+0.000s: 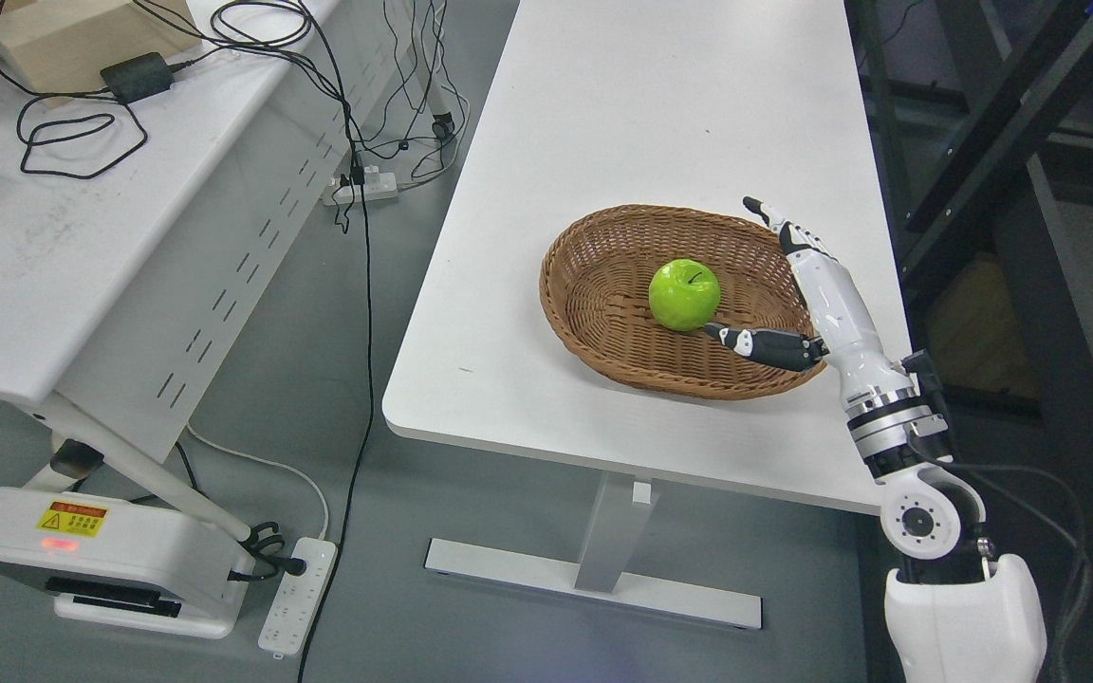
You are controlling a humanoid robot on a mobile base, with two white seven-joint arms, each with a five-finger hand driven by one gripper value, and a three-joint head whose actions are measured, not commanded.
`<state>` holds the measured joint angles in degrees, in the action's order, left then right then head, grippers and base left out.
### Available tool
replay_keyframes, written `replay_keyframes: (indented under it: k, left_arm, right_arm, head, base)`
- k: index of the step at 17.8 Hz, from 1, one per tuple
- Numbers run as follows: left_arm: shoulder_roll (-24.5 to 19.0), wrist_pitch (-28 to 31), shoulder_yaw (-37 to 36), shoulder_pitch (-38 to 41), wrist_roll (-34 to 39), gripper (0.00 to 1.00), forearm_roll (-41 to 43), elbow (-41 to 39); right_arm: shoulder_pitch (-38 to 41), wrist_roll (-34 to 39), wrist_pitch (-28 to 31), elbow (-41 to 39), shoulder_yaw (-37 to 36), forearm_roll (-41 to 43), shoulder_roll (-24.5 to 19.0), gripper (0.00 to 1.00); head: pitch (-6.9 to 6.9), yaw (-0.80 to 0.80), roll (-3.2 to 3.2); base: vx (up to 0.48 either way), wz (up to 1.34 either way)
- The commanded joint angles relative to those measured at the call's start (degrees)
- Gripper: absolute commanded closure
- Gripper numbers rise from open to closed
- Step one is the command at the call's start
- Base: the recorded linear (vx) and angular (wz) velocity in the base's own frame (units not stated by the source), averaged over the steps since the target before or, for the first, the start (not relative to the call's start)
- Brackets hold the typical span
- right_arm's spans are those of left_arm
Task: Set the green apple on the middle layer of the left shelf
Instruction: 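Reach the right hand into the basket beside the green apple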
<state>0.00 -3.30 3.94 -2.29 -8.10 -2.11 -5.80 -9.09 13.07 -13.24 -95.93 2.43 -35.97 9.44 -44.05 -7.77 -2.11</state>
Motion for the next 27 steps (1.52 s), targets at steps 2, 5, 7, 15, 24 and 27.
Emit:
replay_keyframes:
  k: [2, 5, 7, 15, 24, 27]
  left_arm:
    - [-1.0, 0.0, 0.0, 0.0, 0.0, 0.0, 0.0, 0.0]
    - [-1.0, 0.0, -0.2, 0.0, 0.0, 0.0, 0.0, 0.0]
    - [-1.0, 0.0, 0.0, 0.0, 0.0, 0.0, 0.0, 0.0]
    - [-1.0, 0.0, 0.0, 0.0, 0.0, 0.0, 0.0, 0.0]
    - [-1.0, 0.0, 0.0, 0.0, 0.0, 0.0, 0.0, 0.0]
    - [-1.0, 0.0, 0.0, 0.0, 0.0, 0.0, 0.0, 0.0]
  right_arm:
    - [-4.4, 1.4, 0.1, 7.7, 6.3, -4.5, 0.3, 0.0]
    - [-6.6, 2.0, 0.1, 11.7, 7.6, -6.5, 0.1, 0.0]
    - [-7.7, 2.1, 0.1, 14.1, 7.7, -6.6, 0.1, 0.0]
    - [-9.9, 2.1, 0.1, 22.3, 10.0, -11.4, 0.5, 0.0]
    - [-10.2, 2.1, 0.1, 24.2, 10.1, -14.0, 0.1, 0.0]
    - [-11.4, 2.1, 0.1, 25.4, 10.0, -14.4, 0.0, 0.0]
  head:
    - [0.0, 0.0, 0.0]
    - [0.0, 0.0, 0.0]
    - [0.0, 0.0, 0.0]
    - [0.0, 0.0, 0.0]
    - [0.0, 0.0, 0.0]
    - [0.0, 0.0, 0.0]
  base:
    - [0.112, 0.05]
    - [0.078, 0.03]
    - [0.044, 0.01]
    - [0.006, 0.0]
    - [0.0, 0.0]
    - [0.0, 0.0]
